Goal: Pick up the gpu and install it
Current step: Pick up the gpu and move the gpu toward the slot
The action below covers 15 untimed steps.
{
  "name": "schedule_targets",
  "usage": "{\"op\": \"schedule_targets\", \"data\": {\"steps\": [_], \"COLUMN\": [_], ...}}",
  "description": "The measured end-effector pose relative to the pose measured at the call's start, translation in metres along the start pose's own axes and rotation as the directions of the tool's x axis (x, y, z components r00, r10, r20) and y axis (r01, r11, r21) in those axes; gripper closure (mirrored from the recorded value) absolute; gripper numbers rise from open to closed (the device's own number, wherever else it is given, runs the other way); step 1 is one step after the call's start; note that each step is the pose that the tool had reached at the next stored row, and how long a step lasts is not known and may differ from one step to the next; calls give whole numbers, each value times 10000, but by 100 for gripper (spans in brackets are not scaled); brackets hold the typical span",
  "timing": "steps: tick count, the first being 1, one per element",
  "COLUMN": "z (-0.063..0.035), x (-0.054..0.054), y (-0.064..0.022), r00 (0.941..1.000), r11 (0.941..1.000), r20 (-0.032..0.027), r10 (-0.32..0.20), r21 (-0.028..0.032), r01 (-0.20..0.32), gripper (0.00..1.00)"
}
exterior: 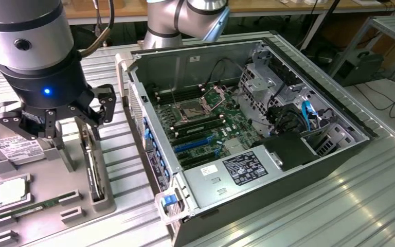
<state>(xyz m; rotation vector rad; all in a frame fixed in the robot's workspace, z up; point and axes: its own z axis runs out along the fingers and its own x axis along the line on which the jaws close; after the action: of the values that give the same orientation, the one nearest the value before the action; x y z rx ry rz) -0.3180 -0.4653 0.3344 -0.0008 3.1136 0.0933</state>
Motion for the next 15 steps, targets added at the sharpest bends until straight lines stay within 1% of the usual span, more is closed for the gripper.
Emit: {"op": "schedule_targets", "data": {"steps": [1,5,9,11,12,14,15], "z": [17,70,119,135,144,165,175], "x": [0,-1,1,1,1,2,2], "y": [-1,2,-1,-2,-2,-4,-4], "r00": [10000,9997,9995,9994,9994,9993,9993], "r11": [10000,9997,9995,9994,9994,9992,9992], "r20": [-1,-17,-24,-28,-29,-35,-40], "r10": [-28,-227,-320,-344,-353,-372,-378], "r21": [-1,24,23,40,55,123,146], "r01": [28,227,320,344,353,373,379], "gripper": [40,40,40,40,40,40,40]}}
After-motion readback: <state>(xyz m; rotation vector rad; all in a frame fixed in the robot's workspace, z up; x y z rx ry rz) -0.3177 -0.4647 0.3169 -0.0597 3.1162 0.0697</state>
